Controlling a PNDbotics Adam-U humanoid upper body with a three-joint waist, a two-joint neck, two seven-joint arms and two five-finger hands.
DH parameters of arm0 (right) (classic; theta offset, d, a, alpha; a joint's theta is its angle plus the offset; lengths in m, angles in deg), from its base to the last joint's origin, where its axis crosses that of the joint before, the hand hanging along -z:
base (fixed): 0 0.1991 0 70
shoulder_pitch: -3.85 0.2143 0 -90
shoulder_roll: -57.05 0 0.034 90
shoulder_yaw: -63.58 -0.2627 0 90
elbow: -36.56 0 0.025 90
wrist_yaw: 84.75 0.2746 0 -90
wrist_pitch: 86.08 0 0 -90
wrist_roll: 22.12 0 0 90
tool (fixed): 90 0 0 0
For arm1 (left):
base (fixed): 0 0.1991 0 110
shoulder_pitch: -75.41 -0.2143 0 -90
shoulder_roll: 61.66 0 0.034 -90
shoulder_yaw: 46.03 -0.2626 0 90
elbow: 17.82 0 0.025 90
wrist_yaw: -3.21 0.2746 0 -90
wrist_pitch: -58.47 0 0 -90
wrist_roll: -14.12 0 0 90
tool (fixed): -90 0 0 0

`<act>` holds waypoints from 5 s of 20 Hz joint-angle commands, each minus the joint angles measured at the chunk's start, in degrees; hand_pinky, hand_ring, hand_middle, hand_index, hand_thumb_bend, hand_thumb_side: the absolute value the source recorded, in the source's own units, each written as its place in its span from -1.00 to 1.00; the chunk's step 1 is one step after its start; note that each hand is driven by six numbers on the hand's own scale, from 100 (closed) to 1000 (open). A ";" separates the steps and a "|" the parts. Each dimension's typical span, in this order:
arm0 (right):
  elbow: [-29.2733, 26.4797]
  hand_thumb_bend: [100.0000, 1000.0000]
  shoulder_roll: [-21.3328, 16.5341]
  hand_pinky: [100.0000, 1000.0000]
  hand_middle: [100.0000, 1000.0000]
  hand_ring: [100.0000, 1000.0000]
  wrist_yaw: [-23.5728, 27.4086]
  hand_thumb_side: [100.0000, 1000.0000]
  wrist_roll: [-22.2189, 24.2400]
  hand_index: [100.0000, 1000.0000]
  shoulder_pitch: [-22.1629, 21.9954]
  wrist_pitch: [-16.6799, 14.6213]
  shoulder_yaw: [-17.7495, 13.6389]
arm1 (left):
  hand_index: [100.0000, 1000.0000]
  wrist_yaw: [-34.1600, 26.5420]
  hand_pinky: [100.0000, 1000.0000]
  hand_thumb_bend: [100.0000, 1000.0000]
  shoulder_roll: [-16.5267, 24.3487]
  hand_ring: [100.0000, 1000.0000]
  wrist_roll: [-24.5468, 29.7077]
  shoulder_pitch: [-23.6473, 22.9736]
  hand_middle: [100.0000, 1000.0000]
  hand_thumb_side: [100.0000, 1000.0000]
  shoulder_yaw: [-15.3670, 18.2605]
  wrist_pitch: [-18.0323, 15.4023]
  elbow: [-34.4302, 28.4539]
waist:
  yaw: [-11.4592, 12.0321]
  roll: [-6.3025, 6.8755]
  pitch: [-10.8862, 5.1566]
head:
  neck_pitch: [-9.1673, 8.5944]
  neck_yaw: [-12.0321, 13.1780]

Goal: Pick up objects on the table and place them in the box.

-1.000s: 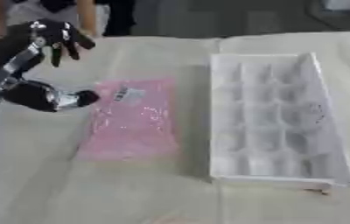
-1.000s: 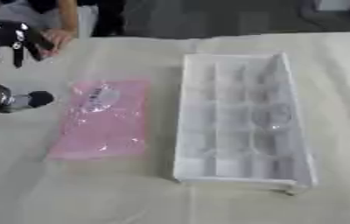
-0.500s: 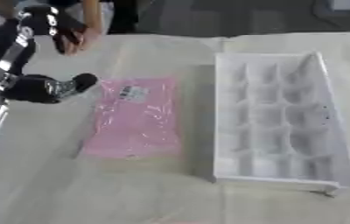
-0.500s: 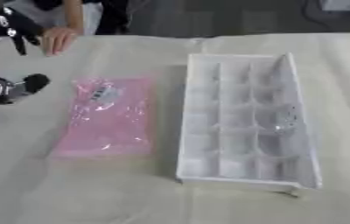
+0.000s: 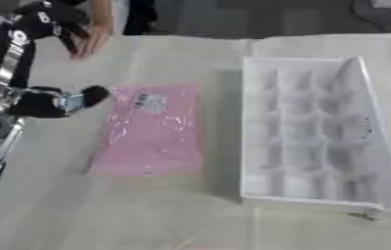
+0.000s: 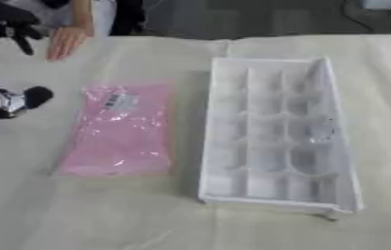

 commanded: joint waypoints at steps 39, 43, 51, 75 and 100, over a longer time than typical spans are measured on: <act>-0.75 -1.00 -0.57 0.18 0.47 0.50 0.59 0.92 2.52 0.41 2.53 0.19 0.51 | 0.69 15.80 0.06 0.86 8.83 0.31 26.43 17.50 0.43 0.09 -12.09 0.77 17.21 | -2.05 0.86 0.49 | 0.00 2.53; -0.75 -1.00 -0.46 0.18 0.47 0.50 0.60 0.92 2.49 0.41 2.66 0.16 0.48 | 0.67 15.44 0.04 0.86 7.56 0.29 28.31 18.54 0.41 0.08 -13.71 0.75 19.59 | -2.48 0.81 0.62 | 0.00 2.80; -0.75 -1.00 -0.58 0.18 0.47 0.50 0.67 0.93 2.56 0.41 3.08 -0.01 0.57 | 0.66 14.98 0.04 0.87 7.30 0.28 30.27 18.09 0.40 0.08 -15.80 -0.58 23.38 | -3.02 0.84 0.74 | 0.00 2.98; -0.75 -1.00 -0.48 0.18 0.47 0.50 0.64 0.94 2.68 0.42 3.43 -0.12 0.64 | 0.64 19.45 0.03 0.90 4.56 0.24 30.85 20.59 0.39 0.09 -17.71 -2.20 31.48 | -3.00 0.41 0.80 | 0.00 2.79; -0.75 -1.00 -0.13 0.18 0.47 0.50 0.65 0.96 2.79 0.42 3.95 -0.36 0.48 | -0.19 27.60 -0.71 -0.26 -4.24 -0.33 31.22 23.29 -0.28 -0.92 -18.42 0.29 35.20 | -4.16 0.75 1.33 | 0.00 2.79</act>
